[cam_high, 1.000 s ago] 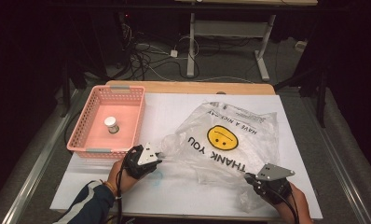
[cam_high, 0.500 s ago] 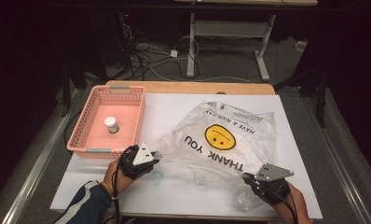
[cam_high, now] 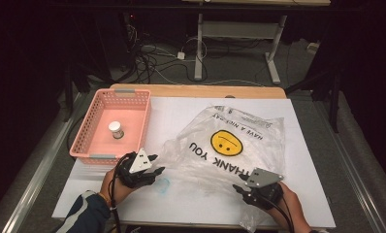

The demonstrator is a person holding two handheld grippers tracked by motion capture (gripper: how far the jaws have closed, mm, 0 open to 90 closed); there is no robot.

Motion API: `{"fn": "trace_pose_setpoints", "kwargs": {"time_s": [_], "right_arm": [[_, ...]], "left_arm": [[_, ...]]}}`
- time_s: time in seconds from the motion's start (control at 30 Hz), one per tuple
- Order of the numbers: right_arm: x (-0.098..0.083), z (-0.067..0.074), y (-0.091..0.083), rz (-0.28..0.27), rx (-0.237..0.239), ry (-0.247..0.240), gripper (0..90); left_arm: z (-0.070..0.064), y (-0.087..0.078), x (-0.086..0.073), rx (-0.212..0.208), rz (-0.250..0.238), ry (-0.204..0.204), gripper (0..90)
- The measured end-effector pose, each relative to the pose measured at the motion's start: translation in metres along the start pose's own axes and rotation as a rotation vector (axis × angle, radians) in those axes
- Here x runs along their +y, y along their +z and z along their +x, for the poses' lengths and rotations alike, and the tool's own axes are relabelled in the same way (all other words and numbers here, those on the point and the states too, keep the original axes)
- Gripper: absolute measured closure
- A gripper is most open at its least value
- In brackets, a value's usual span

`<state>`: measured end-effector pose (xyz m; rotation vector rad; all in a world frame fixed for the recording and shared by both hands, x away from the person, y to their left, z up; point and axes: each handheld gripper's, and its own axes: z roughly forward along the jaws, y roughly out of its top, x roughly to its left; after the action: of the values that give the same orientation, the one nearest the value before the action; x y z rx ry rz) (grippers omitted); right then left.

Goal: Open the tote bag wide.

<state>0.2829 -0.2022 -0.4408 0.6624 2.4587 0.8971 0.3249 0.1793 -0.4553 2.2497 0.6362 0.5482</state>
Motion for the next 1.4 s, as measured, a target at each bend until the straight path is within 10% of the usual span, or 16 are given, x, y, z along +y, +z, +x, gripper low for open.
{"fn": "trace_pose_setpoints", "kwargs": {"time_s": [0.07, 0.37, 0.57, 1.0, 1.17, 1.4], "right_arm": [[0.011, 0.004, 0.007, 0.007, 0.009, -0.042, 52.8], [0.057, 0.021, 0.041, 0.107, 0.047, -0.189, 51.2], [0.065, 0.024, 0.066, 0.189, 0.032, -0.234, 80.1], [0.092, -0.004, 0.057, 0.02, -0.05, -0.114, 90.0], [0.107, -0.029, 0.053, -0.07, -0.105, -0.053, 90.0], [0.12, -0.062, 0.051, -0.132, -0.177, 0.012, 90.0]], "left_arm": [[-0.001, -0.003, 0.0, 0.037, -0.019, -0.005, 31.7], [-0.002, -0.018, -0.008, 0.064, -0.078, -0.006, 24.3], [0.001, -0.029, -0.017, 0.074, -0.08, -0.025, 25.0], [0.012, -0.061, -0.015, 0.144, -0.191, -0.066, 22.2], [0.033, -0.071, -0.009, 0.206, -0.212, -0.108, 22.0], [0.083, -0.064, 0.003, 0.249, -0.108, -0.176, 22.0]]}}
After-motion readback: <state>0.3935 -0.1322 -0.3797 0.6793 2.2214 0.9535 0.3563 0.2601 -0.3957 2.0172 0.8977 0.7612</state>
